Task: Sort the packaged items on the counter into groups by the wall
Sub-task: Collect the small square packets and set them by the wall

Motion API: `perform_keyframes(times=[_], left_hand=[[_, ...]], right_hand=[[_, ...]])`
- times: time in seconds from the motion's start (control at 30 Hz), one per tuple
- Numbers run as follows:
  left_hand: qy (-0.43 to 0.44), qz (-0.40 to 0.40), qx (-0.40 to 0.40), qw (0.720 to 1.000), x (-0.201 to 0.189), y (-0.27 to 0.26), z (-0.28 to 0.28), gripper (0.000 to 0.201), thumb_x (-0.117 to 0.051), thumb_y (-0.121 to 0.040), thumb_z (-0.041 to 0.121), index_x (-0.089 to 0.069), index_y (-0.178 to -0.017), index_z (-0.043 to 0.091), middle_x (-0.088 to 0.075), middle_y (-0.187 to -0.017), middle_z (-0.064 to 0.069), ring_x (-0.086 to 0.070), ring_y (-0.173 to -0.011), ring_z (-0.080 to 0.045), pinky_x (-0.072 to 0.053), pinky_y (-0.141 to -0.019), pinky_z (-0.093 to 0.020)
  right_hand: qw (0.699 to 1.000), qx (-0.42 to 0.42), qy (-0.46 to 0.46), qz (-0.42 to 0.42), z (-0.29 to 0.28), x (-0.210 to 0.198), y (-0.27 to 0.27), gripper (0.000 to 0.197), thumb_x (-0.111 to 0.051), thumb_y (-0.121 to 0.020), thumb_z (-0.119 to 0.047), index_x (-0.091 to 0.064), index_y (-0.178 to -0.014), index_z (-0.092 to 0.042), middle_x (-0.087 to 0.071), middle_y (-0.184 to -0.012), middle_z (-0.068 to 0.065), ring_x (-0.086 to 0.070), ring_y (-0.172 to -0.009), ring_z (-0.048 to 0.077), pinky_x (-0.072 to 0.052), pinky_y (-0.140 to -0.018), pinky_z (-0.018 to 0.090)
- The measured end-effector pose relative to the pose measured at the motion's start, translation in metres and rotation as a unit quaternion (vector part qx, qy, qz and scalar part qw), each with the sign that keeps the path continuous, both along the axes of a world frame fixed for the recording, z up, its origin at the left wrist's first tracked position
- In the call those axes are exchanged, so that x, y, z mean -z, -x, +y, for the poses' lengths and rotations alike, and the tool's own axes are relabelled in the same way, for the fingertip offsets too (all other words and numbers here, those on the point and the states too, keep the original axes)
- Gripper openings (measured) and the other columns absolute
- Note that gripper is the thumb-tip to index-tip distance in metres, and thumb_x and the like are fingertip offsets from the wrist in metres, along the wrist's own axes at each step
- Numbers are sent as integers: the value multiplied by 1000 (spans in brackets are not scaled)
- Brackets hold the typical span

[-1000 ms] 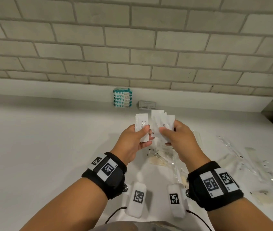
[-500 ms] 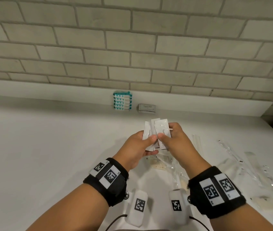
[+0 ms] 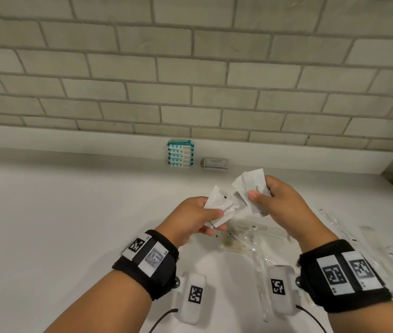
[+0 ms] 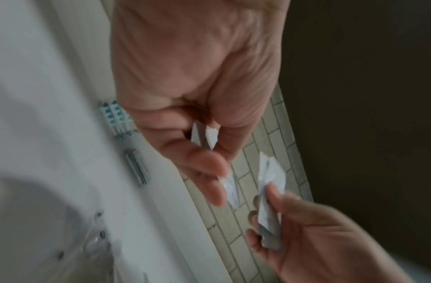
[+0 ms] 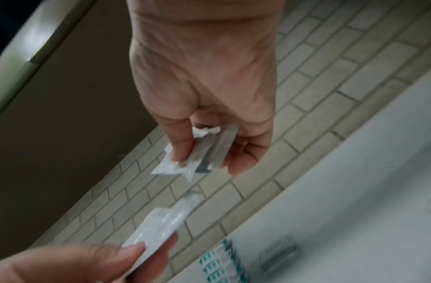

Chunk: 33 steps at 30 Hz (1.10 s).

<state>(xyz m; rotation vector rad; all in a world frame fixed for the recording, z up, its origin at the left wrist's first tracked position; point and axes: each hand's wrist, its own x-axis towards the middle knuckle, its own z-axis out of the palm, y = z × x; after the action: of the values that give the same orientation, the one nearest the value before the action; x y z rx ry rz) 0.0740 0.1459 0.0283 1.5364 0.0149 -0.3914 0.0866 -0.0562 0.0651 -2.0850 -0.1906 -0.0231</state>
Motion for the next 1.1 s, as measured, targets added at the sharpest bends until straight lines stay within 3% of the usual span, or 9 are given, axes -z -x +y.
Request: perform_keyframes(times=[0.13, 0.23, 0.43, 0.53, 0.67, 0.77, 0.93, 1.03, 1.1], left_hand=[[-62, -35, -11, 997, 0, -5, 2, 24, -70, -84, 12, -64, -107, 7, -74, -92, -5, -72, -70, -16, -44, -49, -19], [-43, -42, -18, 998, -4, -6, -2, 20, -59, -86, 2, -65, -104, 8, -72, -85, -6, -69, -65, -12, -44, -48, -18], [-70, -40, -7, 997, -2, -4, 7, 32, -44, -99, 39, -64, -117, 20, -66, -100, 6, -55, -74, -10, -43, -66, -24], [-172, -73, 37, 982, -4, -1, 9, 31, -38, -102, 38, -58, -123, 28, -60, -105, 12, -52, -81, -4, -41, -76, -20], [-344, -174, 123, 914, -6, -6, 1, 42, -46, -100, 29, -45, -142, 29, -45, -112, 5, -48, -106, -9, -35, -89, -17], [-359, -289, 123, 879, -12, -7, -9, 28, -52, -94, 20, -62, -120, 23, -57, -107, 1, -58, -98, -14, -48, -85, -25], [-234, -269, -15, 934, -12, -12, -7, 72, -74, -79, 23, -32, -135, 40, -56, -101, 10, -60, -91, -6, -51, -84, -21], [-179, -217, -75, 957, -11, -16, -4, 55, -64, -88, 18, -38, -135, 30, -60, -101, 4, -61, -89, -7, -52, -83, -23], [-75, -154, -84, 982, -14, -13, -4, 33, -50, -98, 30, -49, -130, 26, -65, -104, 3, -64, -92, -8, -52, -86, -27]], right_hand=[[974, -120, 192, -22, 8, -12, 4, 25, -58, -93, -29, -55, -118, -29, -50, -121, -16, -55, -103, 8, -44, -86, 24], [956, -137, 258, 21, 20, -6, 9, 14, -60, -92, -28, -53, -103, -26, -60, -101, -5, -60, -89, 17, -49, -78, 33], [977, -58, 190, 73, 11, 6, 4, 15, -61, -92, -30, -48, -98, -34, -57, -91, -9, -62, -77, 13, -55, -66, 32], [994, -12, 101, 48, 3, -3, 1, 16, -59, -92, -28, -56, -108, -28, -64, -99, -5, -64, -88, 16, -58, -78, 41], [996, -66, 30, 55, 7, -15, 2, 19, -58, -94, -22, -56, -103, -38, -67, -100, -8, -66, -91, 14, -56, -74, 31], [986, -110, 27, 121, 16, -11, 3, 24, -61, -93, -22, -59, -115, -31, -70, -105, -3, -68, -96, 17, -55, -76, 33], [984, -85, -12, 154, 24, 3, 5, 46, -68, -71, -43, -58, -115, -32, -71, -104, -1, -69, -96, 22, -56, -87, 47], [985, -66, -58, 151, 26, 5, 7, 50, -70, -77, -40, -51, -122, -30, -69, -100, -2, -68, -82, 13, -54, -71, 35], [983, -63, -87, 150, 25, 5, 6, 48, -67, -88, -29, -44, -130, -30, -69, -105, -3, -69, -86, 13, -56, -77, 34]])
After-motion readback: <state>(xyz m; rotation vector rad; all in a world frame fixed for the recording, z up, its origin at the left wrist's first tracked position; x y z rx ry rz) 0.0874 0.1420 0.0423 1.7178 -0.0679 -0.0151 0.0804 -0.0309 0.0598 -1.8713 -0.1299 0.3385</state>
